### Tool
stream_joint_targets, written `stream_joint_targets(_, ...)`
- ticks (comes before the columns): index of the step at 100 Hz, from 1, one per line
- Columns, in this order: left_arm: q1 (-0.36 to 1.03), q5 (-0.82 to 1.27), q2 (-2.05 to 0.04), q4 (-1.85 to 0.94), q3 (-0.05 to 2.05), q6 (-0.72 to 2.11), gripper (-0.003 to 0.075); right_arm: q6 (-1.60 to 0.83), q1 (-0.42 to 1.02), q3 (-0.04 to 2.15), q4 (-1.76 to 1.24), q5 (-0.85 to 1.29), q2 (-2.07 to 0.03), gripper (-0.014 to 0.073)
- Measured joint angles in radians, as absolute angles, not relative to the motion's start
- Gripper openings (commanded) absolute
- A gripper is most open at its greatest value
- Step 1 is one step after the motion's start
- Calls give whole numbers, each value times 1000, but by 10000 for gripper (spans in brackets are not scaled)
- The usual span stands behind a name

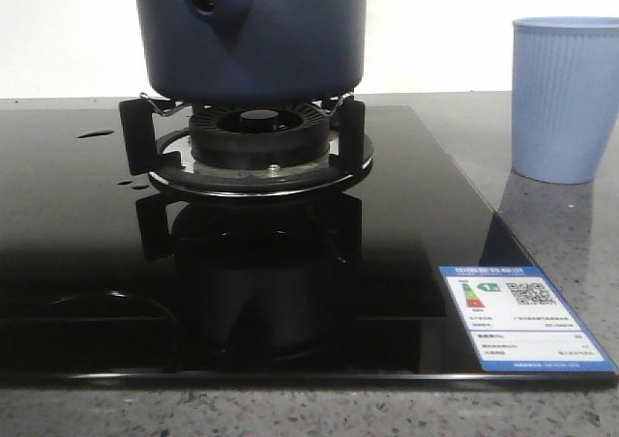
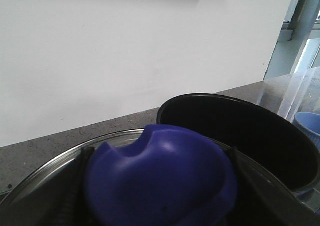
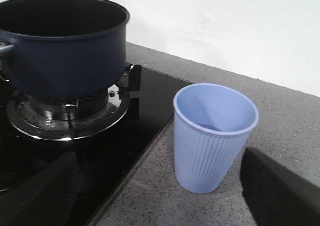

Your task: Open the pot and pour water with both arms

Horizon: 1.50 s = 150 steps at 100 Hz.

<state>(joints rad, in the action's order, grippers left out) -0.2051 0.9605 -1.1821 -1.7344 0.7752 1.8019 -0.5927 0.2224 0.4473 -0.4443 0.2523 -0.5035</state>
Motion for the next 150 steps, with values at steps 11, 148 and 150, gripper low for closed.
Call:
stream_joint_targets(11, -205, 960, -1182, -1734, 775, 1802, 327, -593, 222, 447, -443, 202, -574, 605)
stream_joint_targets(148, -205, 960, -1182, -1734, 775, 1802, 327, -580, 214, 447, -576, -166, -1047, 605)
stream_joint_targets(150, -205, 960, -1182, -1734, 775, 1802, 327, -578, 216, 447, -576, -169, -1047, 605)
